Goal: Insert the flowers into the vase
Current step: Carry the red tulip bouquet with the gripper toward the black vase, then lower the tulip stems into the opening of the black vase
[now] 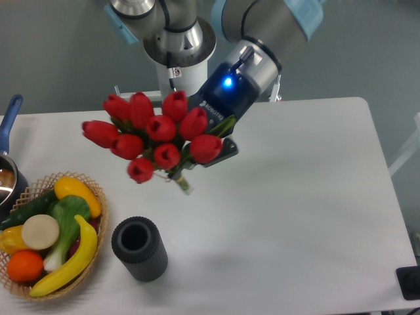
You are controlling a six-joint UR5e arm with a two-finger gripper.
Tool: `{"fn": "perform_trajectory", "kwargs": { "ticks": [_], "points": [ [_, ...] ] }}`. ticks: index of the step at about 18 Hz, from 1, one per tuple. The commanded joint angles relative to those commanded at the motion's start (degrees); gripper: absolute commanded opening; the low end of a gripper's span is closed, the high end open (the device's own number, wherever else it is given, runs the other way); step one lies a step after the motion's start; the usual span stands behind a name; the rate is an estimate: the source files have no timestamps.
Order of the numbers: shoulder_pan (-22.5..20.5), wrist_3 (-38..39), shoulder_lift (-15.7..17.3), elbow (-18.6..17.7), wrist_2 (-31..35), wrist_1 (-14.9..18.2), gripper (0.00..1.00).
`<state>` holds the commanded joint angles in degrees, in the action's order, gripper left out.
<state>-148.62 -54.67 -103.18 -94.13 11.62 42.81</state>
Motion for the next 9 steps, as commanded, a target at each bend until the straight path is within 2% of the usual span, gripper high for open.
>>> {"fn": "perform_trajectory", "kwargs": {
  "ticks": [9],
  "points": [
    [3.08, -0.44, -5.10, 4.56, -2.92, -0.09, 0.37]
  ]
}}
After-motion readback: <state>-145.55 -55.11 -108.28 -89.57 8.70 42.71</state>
